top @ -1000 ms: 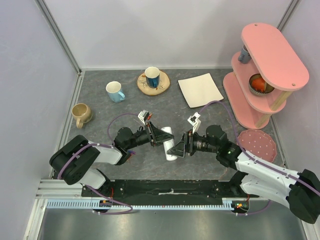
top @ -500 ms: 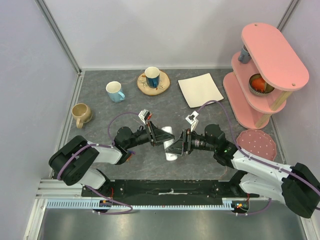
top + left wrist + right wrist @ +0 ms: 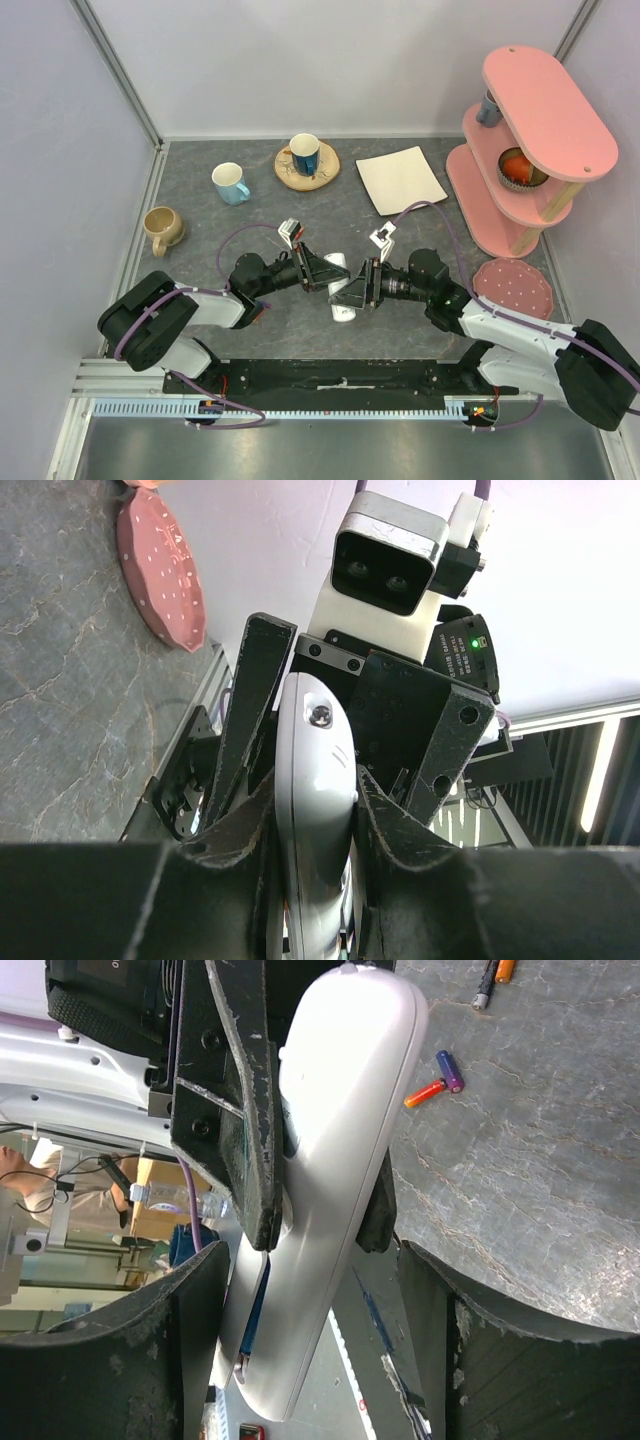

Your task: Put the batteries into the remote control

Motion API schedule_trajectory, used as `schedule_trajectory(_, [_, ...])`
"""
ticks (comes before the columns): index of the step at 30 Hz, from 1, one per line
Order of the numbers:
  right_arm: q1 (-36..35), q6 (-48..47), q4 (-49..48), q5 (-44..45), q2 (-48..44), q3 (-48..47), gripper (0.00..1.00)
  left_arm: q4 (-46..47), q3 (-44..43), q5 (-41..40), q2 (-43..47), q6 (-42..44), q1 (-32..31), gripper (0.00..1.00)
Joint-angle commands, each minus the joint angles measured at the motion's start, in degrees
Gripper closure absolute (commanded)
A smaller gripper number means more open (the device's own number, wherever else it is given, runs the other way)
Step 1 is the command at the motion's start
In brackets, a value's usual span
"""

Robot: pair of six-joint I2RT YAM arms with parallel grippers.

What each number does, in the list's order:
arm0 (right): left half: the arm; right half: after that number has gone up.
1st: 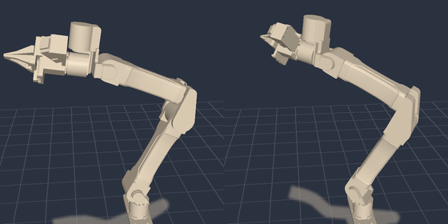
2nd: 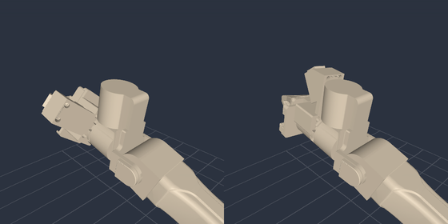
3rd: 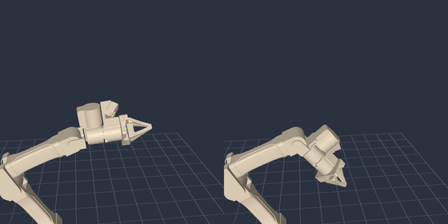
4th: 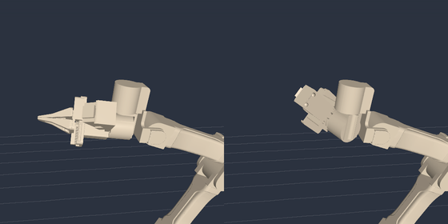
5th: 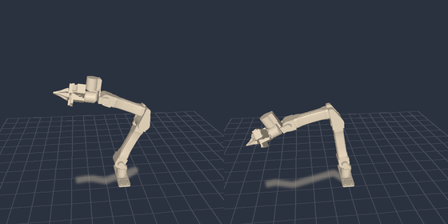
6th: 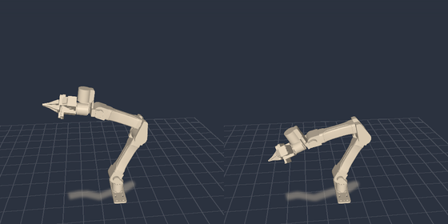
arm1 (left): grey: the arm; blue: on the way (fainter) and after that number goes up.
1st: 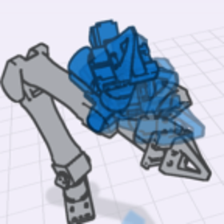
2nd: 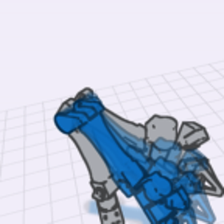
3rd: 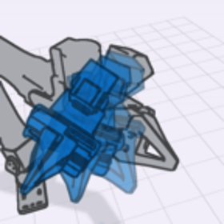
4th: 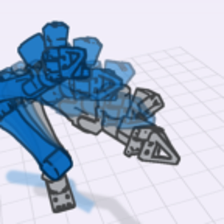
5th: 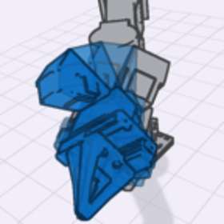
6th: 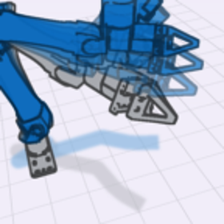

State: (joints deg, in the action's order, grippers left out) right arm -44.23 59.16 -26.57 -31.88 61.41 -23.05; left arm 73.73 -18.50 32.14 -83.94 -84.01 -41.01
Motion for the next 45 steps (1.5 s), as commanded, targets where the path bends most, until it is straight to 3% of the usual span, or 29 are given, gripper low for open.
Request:
schedule_trajectory(1, [0.4,1.6,-4.5,0.1,1.1,1.7,0.26,21.7,-2.6,1.6,1.8,-1.3,-0.9,0.98])
schedule_trajectory(19, [0.4,3.2,-8.4,0.1,5.6,0.3,0.26,21.6,-3.0,0.7,0.8,-0.7,-2.8,0.98])
schedule_trajectory(24, [0.3,3.6,-6.6,0.1,4.7,-1.6,0.2,21.7,-2.0,0.2,-0.9,0.0,-2.9,0.98])
schedule_trajectory(36, [0.4,0.2,5.0,-0.3,-2.9,-6.0,0.15,21.6,-2.2,-0.6,-3.2,0.7,-2.8,0.98])
schedule_trajectory(45, [0.4,-0.1,7.9,-0.7,-9.8,-0.7,0.15,21.6,-3.6,-0.1,-2.0,-0.1,-2.1,0.98])
